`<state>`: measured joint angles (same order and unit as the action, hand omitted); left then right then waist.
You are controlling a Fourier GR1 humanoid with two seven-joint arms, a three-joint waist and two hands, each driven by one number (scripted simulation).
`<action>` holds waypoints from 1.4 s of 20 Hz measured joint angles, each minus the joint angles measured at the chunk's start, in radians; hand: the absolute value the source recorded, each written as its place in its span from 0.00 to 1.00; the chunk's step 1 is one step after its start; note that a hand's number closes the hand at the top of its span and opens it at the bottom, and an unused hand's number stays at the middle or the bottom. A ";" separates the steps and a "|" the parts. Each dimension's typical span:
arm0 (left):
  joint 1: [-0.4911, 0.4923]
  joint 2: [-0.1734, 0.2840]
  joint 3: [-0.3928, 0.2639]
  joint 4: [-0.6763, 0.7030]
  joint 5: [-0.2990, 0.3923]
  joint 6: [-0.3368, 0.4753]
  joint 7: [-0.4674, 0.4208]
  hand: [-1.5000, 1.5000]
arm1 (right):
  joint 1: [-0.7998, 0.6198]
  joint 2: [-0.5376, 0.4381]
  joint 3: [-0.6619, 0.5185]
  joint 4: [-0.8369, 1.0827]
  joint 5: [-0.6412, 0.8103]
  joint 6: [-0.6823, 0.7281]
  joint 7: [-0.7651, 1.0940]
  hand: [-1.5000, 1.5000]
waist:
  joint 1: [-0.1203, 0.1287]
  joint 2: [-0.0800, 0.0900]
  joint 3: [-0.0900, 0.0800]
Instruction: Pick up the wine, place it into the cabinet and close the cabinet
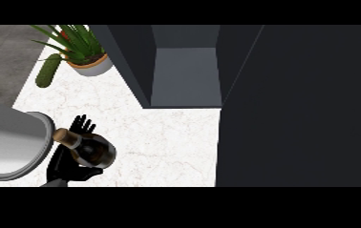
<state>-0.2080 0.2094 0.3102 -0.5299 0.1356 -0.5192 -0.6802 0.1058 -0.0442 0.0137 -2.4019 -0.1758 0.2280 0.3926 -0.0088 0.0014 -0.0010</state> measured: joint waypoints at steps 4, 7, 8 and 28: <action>-0.020 0.002 -0.009 0.041 0.001 0.005 -0.022 1.00 | -0.020 0.003 0.007 0.002 0.006 -0.010 0.018 0.00 | 0.002 -0.001 0.001; -0.022 0.003 -0.018 0.054 0.002 -0.007 -0.039 1.00 | -0.030 0.000 -0.008 0.017 0.004 -0.007 0.006 0.00 | 0.004 -0.003 0.004; -0.026 0.006 -0.020 0.066 0.003 -0.013 -0.042 1.00 | -0.022 0.000 -0.004 0.002 -0.003 -0.006 0.016 0.00 | 0.003 -0.003 0.005; 0.105 -0.041 -0.081 -0.066 -0.008 0.134 -0.200 1.00 | -0.026 -0.007 -0.033 0.023 -0.015 -0.002 0.017 0.00 | 0.013 -0.010 0.013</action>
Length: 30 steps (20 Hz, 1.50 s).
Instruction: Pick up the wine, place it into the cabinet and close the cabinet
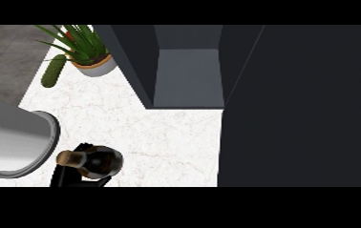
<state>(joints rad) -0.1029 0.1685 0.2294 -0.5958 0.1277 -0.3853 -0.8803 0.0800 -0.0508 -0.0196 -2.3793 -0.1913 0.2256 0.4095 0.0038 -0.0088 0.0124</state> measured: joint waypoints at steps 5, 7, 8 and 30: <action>0.062 -0.030 -0.027 -0.090 0.014 0.007 0.009 1.00 | -0.015 -0.002 -0.005 0.011 0.004 -0.005 0.004 0.00 | 0.001 0.002 -0.001; 0.093 -0.047 -0.048 -0.134 0.016 0.002 0.012 1.00 | -0.033 -0.008 -0.015 0.018 -0.005 -0.007 0.012 0.00 | 0.003 0.002 -0.002; 0.106 -0.053 -0.058 -0.154 0.021 -0.006 0.021 1.00 | -0.028 -0.005 -0.012 0.016 -0.003 -0.005 0.006 0.00 | 0.003 0.003 -0.003; 0.327 -0.167 -0.392 -1.047 0.224 0.244 0.504 1.00 | 0.009 0.006 0.000 0.046 0.006 0.025 -0.049 0.00 | -0.003 0.008 -0.012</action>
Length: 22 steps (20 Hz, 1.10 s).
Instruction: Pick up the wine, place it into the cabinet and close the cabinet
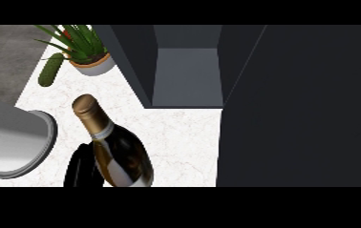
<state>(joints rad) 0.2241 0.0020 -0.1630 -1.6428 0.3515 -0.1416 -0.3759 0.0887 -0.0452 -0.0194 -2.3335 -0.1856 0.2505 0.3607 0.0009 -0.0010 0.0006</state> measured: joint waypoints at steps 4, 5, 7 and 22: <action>-0.071 0.000 -0.020 -0.069 0.024 0.096 0.099 1.00 | 0.019 -0.003 -0.006 0.012 -0.003 0.012 -0.030 0.00 | -0.002 0.000 0.000; -0.082 -0.001 -0.030 -0.081 0.028 0.117 0.117 1.00 | 0.005 -0.001 -0.002 0.002 -0.003 -0.002 -0.007 0.00 | -0.002 0.000 0.000; -0.137 -0.001 -0.042 -0.091 0.029 0.171 0.165 1.00 | 0.008 -0.005 -0.013 -0.004 -0.018 -0.002 0.002 0.00 | -0.003 0.000 0.000; -0.533 -0.002 -0.157 0.172 -0.039 0.492 0.145 1.00 | 0.001 -0.006 -0.033 0.048 -0.015 0.019 -0.046 0.00 | -0.007 0.001 0.000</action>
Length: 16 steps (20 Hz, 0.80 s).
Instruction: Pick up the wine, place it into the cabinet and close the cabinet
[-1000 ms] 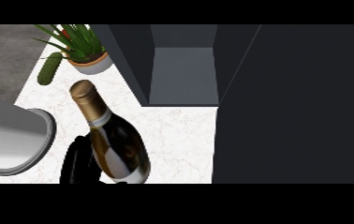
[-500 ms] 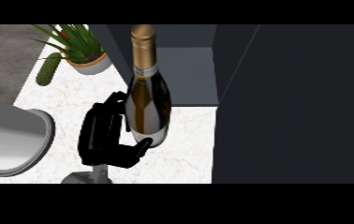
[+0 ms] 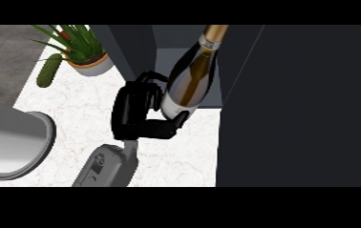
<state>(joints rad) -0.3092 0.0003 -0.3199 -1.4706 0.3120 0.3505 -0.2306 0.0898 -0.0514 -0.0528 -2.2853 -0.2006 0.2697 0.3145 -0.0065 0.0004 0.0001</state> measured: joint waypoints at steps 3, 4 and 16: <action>-0.040 0.000 -0.022 0.060 -0.013 0.028 0.000 1.00 | -0.022 -0.006 -0.013 0.007 -0.013 -0.006 0.013 0.00 | 0.000 0.000 0.000; -0.055 0.000 -0.037 0.094 -0.006 0.046 -0.018 1.00 | -0.006 0.002 0.000 0.008 0.002 -0.001 -0.003 0.00 | -0.001 0.000 0.000; -0.174 0.000 -0.119 0.372 0.150 0.143 -0.184 1.00 | 0.020 0.010 0.010 0.001 0.013 0.011 -0.024 0.00 | -0.005 0.001 0.000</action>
<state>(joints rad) -0.4836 0.0002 -0.4390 -1.0989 0.4623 0.4933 -0.4151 0.1098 -0.0415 -0.0425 -2.2844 -0.1880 0.2811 0.2907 -0.0113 0.0012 -0.0002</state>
